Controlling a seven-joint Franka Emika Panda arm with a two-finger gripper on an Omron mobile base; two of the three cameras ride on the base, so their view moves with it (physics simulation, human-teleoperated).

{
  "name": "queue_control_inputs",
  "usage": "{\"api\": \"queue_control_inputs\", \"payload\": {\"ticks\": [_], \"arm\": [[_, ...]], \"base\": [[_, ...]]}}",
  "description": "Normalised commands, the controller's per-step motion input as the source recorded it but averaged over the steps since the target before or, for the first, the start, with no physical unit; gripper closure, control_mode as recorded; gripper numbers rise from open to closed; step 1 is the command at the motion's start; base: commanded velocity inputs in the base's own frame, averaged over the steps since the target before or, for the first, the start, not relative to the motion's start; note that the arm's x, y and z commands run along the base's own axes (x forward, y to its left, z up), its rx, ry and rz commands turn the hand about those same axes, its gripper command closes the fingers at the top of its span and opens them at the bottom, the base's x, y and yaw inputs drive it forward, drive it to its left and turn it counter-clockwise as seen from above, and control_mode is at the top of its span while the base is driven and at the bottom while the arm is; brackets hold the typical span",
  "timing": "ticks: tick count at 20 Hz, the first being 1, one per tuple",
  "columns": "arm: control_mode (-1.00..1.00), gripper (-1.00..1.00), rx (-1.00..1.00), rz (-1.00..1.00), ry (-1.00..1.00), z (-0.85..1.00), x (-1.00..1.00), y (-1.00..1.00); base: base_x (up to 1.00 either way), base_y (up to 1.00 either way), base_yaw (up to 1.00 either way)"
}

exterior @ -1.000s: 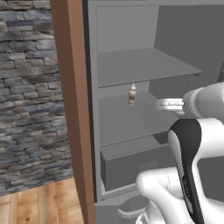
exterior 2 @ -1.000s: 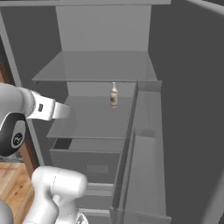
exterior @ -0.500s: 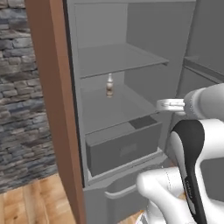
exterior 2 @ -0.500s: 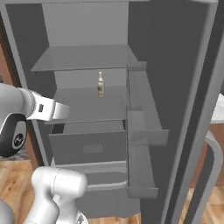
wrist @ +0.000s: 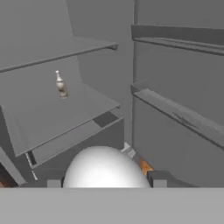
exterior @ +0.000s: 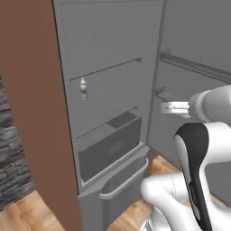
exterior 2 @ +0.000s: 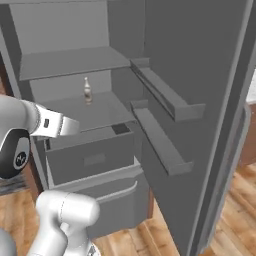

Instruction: Pick the egg and butter from the fridge and place them by the bowl for mixing.

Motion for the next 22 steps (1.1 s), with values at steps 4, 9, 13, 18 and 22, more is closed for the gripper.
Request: {"api": "queue_control_inputs", "payload": {"ticks": [4,9,13,18,22], "arm": [[1.00,1.00,0.00,0.00,0.00,0.00,0.00,0.00],[1.00,1.00,0.00,0.00,0.00,0.00,0.00,0.00],[1.00,1.00,0.00,0.00,0.00,0.00,0.00,0.00],[1.00,1.00,0.00,0.00,0.00,0.00,0.00,0.00],[1.00,1.00,0.00,0.00,0.00,0.00,0.00,0.00]], "base": [[-0.75,0.39,-0.38],[-0.77,0.36,-0.38],[-0.75,0.33,-0.44],[-0.64,0.25,-0.59],[-0.32,0.12,-0.84]]}}
